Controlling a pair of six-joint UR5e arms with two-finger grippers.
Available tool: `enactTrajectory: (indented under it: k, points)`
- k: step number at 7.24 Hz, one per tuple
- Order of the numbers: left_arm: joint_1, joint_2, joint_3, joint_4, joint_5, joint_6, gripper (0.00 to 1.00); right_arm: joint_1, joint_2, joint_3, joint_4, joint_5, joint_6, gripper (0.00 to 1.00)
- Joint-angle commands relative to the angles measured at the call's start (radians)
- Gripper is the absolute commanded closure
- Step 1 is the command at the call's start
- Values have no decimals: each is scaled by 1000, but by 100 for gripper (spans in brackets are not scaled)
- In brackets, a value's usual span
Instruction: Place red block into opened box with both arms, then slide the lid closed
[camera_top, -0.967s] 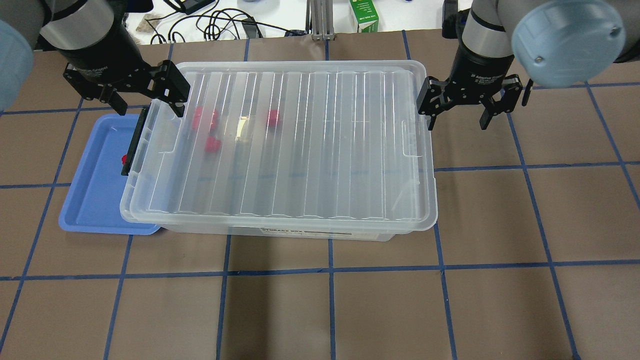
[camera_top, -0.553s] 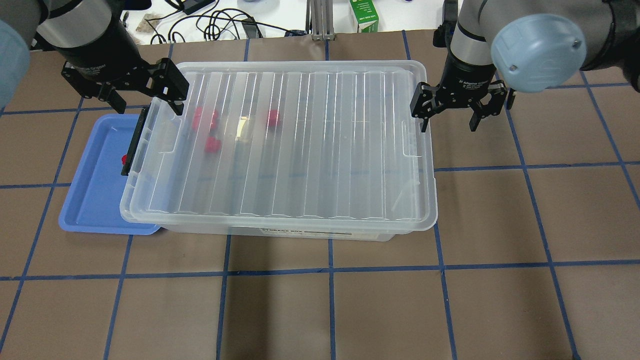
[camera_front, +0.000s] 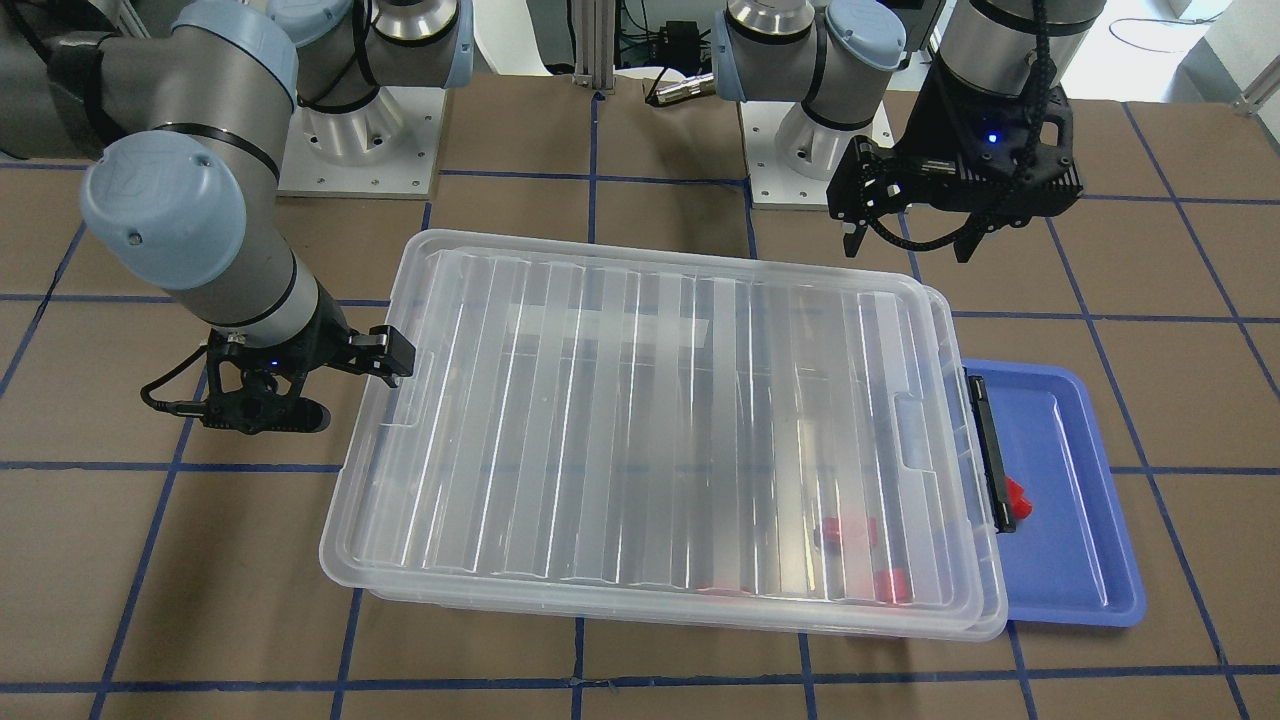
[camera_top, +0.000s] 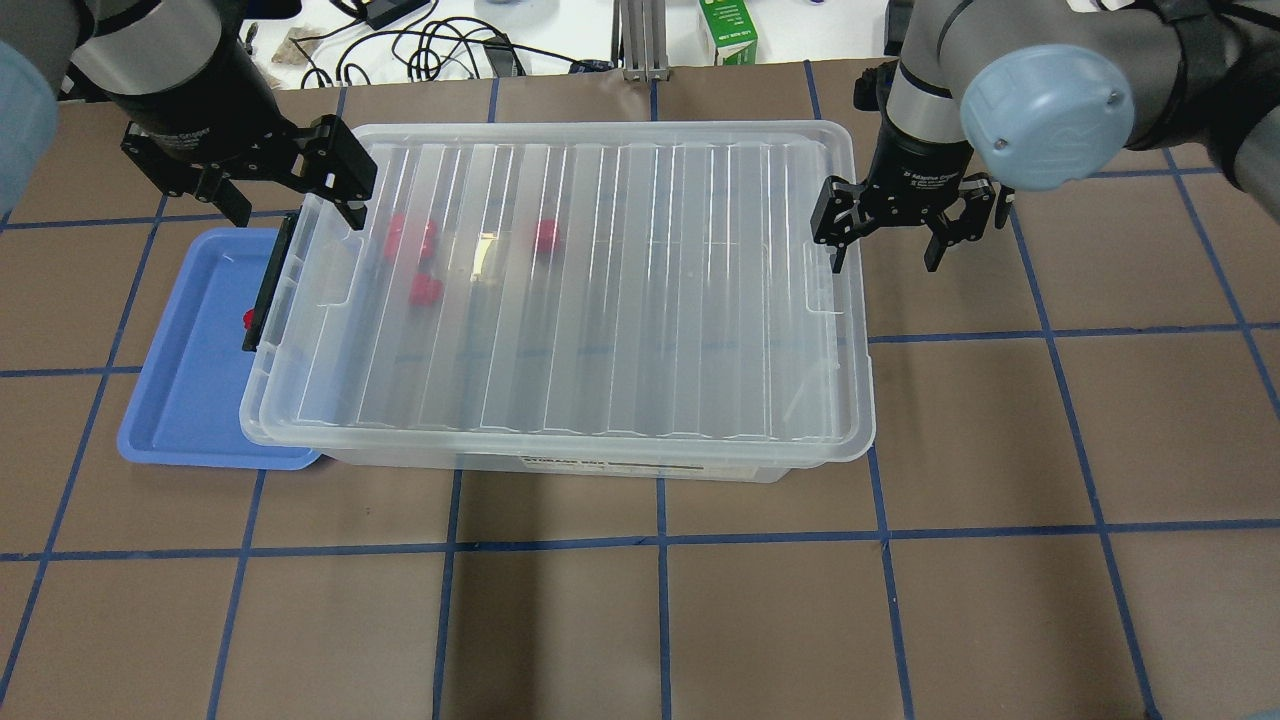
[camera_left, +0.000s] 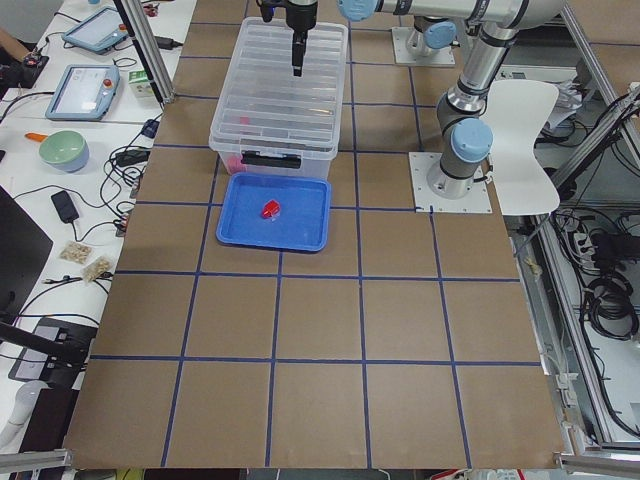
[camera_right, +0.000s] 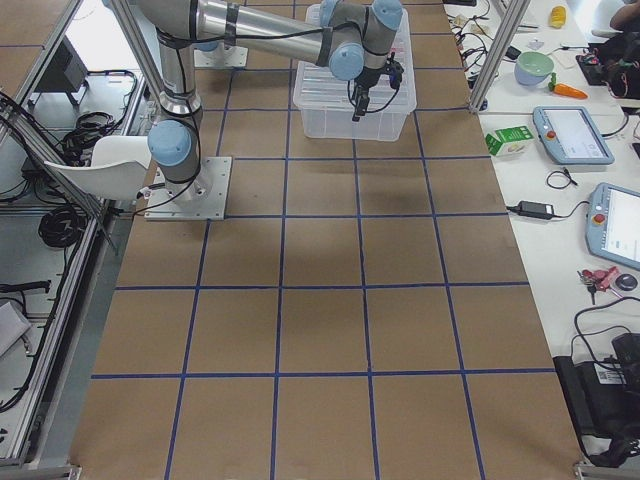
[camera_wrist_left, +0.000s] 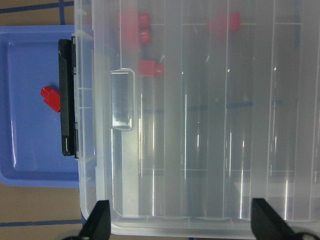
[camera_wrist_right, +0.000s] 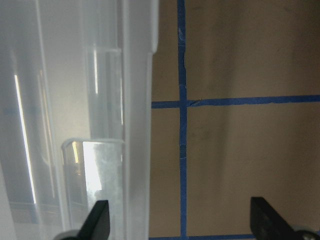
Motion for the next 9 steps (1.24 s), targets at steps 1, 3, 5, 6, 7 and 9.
enactTrajectory:
  k: [1,3,5,6,7,9]
  points:
    - [-1,0,-11,0,0,1,0,-6,14,1,6,-11,-13,0]
    - [-1,0,-8,0,2,1,0,-10,16,1,3,-17,-53,0]
    - [2,-2,-5,0,0,4,0,-13,17,1,-2,-43,-110,0]
    - [2,-2,-2,3,0,2,0,-21,17,1,-4,-74,-119,0]
    - [2,-3,-5,3,0,2,0,-30,17,1,-5,-86,-182,0]
    - [0,-6,-7,5,0,2,0,-67,16,-1,-5,-86,-205,0]
